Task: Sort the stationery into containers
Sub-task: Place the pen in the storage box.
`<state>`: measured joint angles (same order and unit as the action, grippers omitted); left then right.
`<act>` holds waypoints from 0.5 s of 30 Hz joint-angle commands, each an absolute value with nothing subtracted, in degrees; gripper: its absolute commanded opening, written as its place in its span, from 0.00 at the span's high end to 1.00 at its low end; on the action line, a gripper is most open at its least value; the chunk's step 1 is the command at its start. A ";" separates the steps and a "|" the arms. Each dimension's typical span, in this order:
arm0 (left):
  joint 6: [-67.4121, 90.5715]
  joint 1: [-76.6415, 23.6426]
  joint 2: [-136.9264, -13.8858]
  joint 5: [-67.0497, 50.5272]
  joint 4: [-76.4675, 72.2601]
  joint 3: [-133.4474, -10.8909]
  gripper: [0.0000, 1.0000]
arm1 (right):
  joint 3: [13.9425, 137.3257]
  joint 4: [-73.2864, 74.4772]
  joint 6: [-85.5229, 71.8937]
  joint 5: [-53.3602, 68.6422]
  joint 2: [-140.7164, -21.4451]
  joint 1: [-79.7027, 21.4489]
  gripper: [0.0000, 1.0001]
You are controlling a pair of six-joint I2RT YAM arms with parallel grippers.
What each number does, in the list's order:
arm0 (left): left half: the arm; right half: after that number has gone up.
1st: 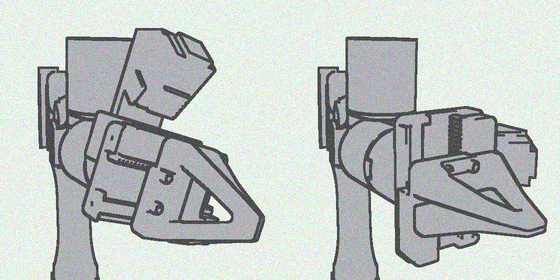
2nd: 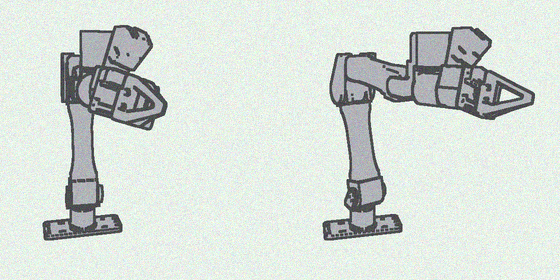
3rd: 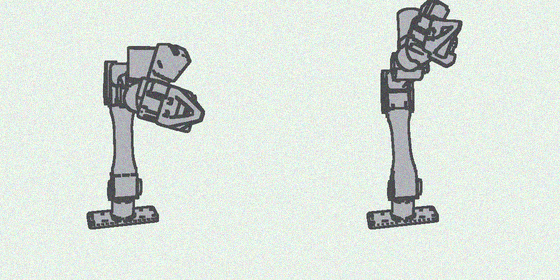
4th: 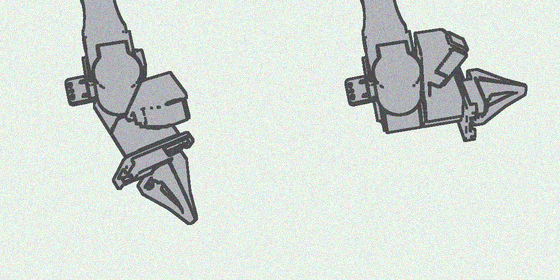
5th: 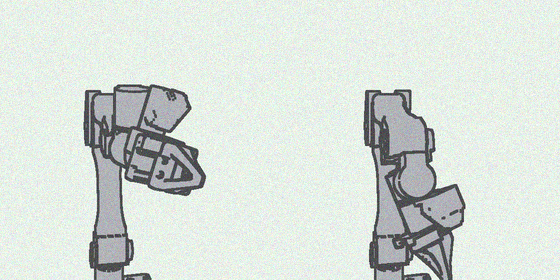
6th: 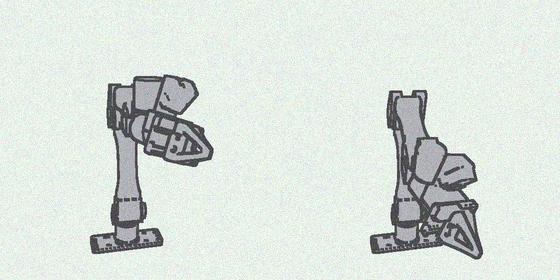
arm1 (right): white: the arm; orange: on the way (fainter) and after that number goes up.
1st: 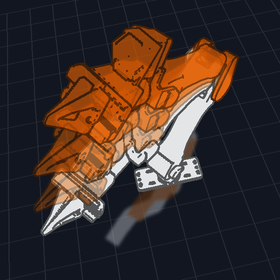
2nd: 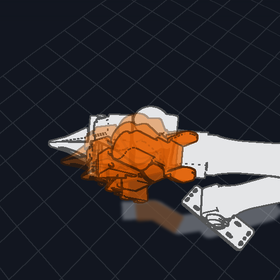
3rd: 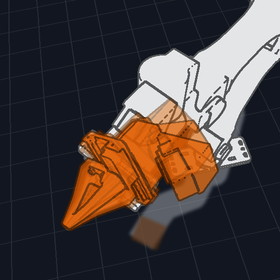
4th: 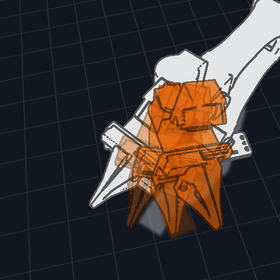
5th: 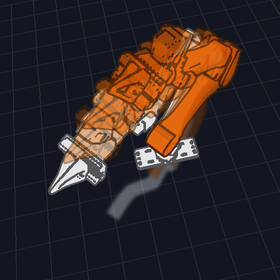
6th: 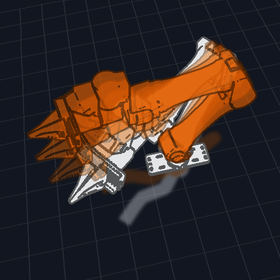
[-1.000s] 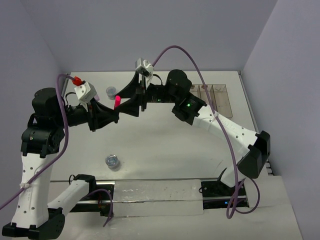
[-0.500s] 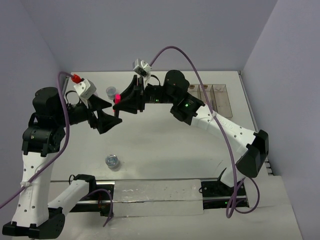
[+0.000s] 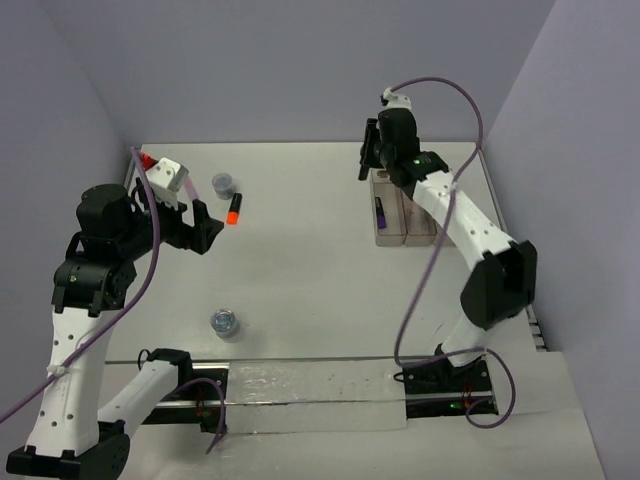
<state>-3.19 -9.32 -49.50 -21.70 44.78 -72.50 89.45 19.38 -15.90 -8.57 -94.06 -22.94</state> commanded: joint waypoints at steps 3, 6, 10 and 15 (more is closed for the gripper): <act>-5.89 -9.32 -47.71 -11.86 46.40 -70.18 0.01 | 100.37 34.22 -15.18 -21.14 -109.25 -18.56 1.00; -6.42 -9.32 -46.23 -11.42 46.14 -68.65 0.01 | 101.34 34.28 -15.47 -20.57 -112.14 -17.05 1.00; -6.93 -9.25 -44.94 -11.19 46.19 -67.44 0.01 | 100.07 33.84 -15.47 -21.35 -115.14 -15.01 1.00; -7.38 -9.23 -44.65 -10.25 46.31 -66.91 0.01 | 97.82 33.02 -13.62 -20.55 -117.45 -14.56 0.95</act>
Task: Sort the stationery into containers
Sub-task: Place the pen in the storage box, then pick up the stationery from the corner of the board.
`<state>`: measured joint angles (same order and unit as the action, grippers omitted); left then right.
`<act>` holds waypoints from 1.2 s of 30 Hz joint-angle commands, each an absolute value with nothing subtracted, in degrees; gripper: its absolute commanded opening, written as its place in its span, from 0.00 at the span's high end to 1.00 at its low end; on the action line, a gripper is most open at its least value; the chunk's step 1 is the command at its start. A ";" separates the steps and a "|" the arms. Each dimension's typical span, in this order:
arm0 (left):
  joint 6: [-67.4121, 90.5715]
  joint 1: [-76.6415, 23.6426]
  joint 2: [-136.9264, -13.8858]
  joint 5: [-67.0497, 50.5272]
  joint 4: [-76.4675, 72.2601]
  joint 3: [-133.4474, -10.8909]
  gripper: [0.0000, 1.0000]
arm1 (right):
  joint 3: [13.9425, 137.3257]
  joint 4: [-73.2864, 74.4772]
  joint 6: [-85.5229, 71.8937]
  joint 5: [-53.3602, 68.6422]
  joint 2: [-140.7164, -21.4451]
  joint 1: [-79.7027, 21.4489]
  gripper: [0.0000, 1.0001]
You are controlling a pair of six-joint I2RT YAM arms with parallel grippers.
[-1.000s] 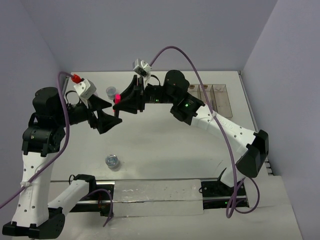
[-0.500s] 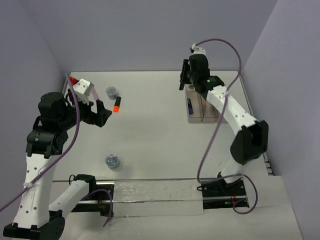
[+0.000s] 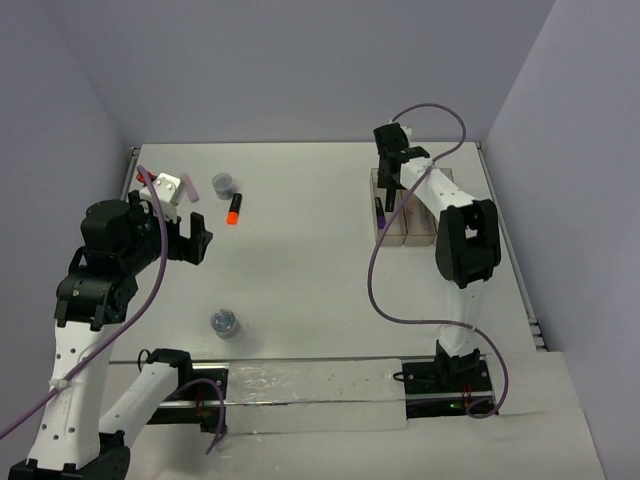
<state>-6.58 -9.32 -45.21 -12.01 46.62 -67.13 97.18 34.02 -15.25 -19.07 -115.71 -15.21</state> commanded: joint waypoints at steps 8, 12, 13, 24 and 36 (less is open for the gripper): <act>-7.62 -8.73 -44.61 -9.93 46.50 -66.59 0.01 | 98.10 33.35 -11.55 -14.00 -115.19 -14.80 0.42; -7.83 -8.44 -44.47 -9.76 46.76 -66.80 0.01 | 98.98 34.65 -9.80 -14.34 -111.82 -15.75 0.04; -7.91 -8.43 -44.47 -9.75 46.75 -66.80 0.01 | 99.13 34.99 -9.25 -14.49 -110.92 -16.86 0.04; -7.29 -6.48 -44.32 -7.95 45.24 -67.79 0.01 | 75.12 18.87 12.68 -0.01 -86.35 -51.23 0.03; -4.75 -0.29 -47.71 -8.34 45.26 -71.79 0.01 | 84.06 16.78 9.33 8.17 -105.29 -73.59 0.03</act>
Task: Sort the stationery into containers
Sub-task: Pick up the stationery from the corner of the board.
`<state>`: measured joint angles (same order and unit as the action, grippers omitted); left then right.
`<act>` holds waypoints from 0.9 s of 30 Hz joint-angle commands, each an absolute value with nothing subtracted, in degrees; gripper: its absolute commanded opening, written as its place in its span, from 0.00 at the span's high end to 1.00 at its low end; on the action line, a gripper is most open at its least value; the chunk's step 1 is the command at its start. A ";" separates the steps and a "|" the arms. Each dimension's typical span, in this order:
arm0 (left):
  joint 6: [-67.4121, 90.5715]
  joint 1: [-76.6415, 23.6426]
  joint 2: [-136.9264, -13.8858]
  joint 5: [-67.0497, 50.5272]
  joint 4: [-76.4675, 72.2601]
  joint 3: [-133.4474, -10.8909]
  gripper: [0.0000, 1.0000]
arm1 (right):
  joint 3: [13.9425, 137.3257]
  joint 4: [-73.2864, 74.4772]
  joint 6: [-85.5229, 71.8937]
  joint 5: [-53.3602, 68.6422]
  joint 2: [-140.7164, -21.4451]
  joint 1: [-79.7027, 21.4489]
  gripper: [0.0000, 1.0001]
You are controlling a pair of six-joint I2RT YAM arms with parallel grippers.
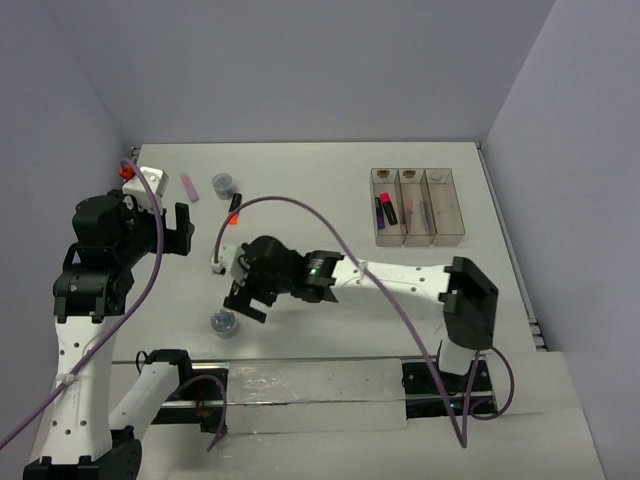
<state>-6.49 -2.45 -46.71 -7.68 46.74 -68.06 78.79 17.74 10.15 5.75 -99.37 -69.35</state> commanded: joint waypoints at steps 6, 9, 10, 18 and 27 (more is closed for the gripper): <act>-4.29 3.32 -49.81 -8.70 45.54 -73.26 0.01 | 91.50 18.29 4.54 3.83 -112.06 -75.80 0.02; -4.15 4.43 -51.10 -9.08 45.67 -74.07 0.01 | 94.41 19.38 2.88 1.14 -115.67 -76.58 0.02; -4.02 4.70 -51.37 -9.23 45.53 -74.20 0.01 | 94.81 19.45 2.70 0.50 -116.44 -76.77 0.02; -3.08 9.15 -52.50 -10.58 47.10 -75.89 0.01 | 100.08 20.57 0.18 -3.59 -122.57 -77.16 0.02; -4.26 9.84 -48.78 -9.58 45.55 -73.15 0.01 | 101.91 21.77 -2.96 -3.60 -127.59 -76.84 0.05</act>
